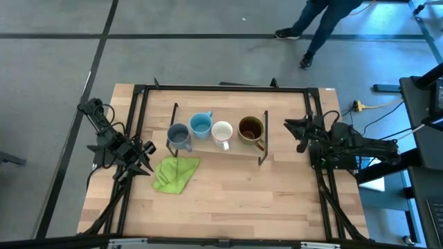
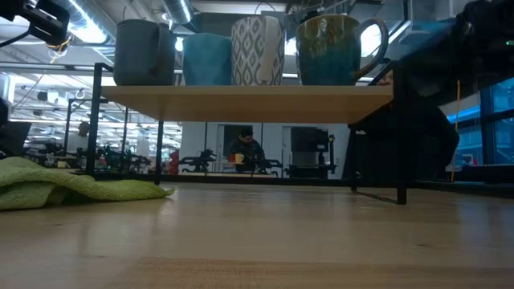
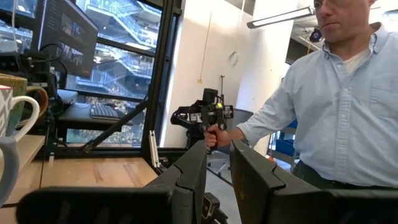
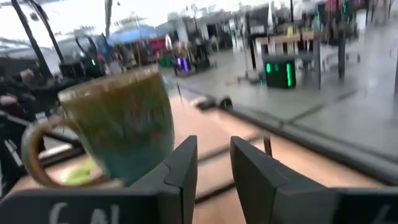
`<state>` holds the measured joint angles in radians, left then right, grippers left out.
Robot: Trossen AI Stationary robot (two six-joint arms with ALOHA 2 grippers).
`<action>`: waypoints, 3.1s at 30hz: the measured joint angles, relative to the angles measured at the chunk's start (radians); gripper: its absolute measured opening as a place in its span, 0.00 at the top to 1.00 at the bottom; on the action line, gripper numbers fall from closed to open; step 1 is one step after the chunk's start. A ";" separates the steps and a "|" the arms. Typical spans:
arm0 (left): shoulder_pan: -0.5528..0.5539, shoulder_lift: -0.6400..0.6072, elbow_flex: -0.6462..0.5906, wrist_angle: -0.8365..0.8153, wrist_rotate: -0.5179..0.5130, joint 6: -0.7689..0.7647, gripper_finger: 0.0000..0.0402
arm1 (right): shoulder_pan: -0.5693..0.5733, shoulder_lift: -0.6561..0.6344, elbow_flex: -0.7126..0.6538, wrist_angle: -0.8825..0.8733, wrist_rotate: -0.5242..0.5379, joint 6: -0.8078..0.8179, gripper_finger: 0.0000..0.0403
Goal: Stack small to large cups/mugs on shelf
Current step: Adjust the mugs on the shelf
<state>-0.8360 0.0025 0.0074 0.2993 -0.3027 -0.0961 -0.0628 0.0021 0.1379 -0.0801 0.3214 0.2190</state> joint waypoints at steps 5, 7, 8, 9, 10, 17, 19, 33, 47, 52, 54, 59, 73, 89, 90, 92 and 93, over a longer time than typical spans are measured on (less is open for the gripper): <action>0.000 0.000 0.000 -0.004 0.000 0.001 0.83 | 0.000 0.000 -0.001 -0.140 0.000 0.081 0.76; 0.000 0.000 0.000 -0.005 0.000 0.001 0.83 | 0.000 0.000 -0.001 -0.158 0.001 0.087 0.76; 0.000 0.000 0.000 -0.007 0.000 0.001 0.83 | 0.000 0.000 -0.001 -0.166 0.007 0.089 0.76; 0.000 0.000 0.000 -0.008 0.000 0.001 0.83 | 0.000 0.000 -0.001 -0.179 0.010 0.096 0.76; 0.000 0.000 0.000 -0.008 -0.001 0.001 0.83 | 0.000 0.000 -0.001 -0.191 0.010 0.110 0.76; 0.000 0.000 0.000 0.011 -0.016 0.001 0.83 | 0.000 0.000 0.040 -0.086 -0.018 0.022 0.76; 0.000 0.000 0.000 0.010 -0.016 0.001 0.83 | 0.000 0.000 0.048 -0.160 0.017 0.044 0.76; 0.000 0.000 0.000 -0.017 -0.017 0.001 0.83 | 0.000 0.000 -0.030 -0.189 0.024 0.112 0.76; 0.000 0.001 0.010 0.209 -0.041 -0.019 0.83 | 0.001 0.004 0.081 0.039 -0.121 0.078 0.76; 0.000 0.001 0.013 0.498 0.071 -0.068 0.83 | 0.001 0.079 0.248 0.001 -0.199 0.038 0.76; 0.000 0.001 0.034 0.572 0.101 -0.051 0.83 | 0.001 0.164 0.336 -0.031 -0.212 0.011 0.76; 0.000 0.014 0.229 0.288 0.111 -0.002 0.83 | 0.001 0.484 0.604 -0.076 -0.203 -0.088 0.76; 0.000 0.206 0.496 0.231 0.051 0.065 0.83 | 0.001 1.156 1.406 -0.541 0.025 -0.091 0.76; 0.000 0.224 0.545 0.200 -0.361 0.397 0.83 | -0.031 1.320 1.720 -0.703 0.457 -0.216 0.76; 0.000 0.239 0.564 0.178 -0.430 0.413 0.83 | -0.025 1.319 1.720 -0.696 0.484 -0.270 0.76; 0.000 0.270 0.615 0.102 -0.541 0.428 0.83 | 0.000 1.312 1.720 -0.656 0.485 -0.288 0.76; 0.000 0.287 0.647 0.053 -0.582 0.429 0.83 | 0.008 1.309 1.721 -0.641 0.456 -0.258 0.76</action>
<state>-0.8360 0.2890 0.6545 0.3527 -0.8846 0.3332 -0.0551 1.3112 1.8587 -0.7213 0.7773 -0.0388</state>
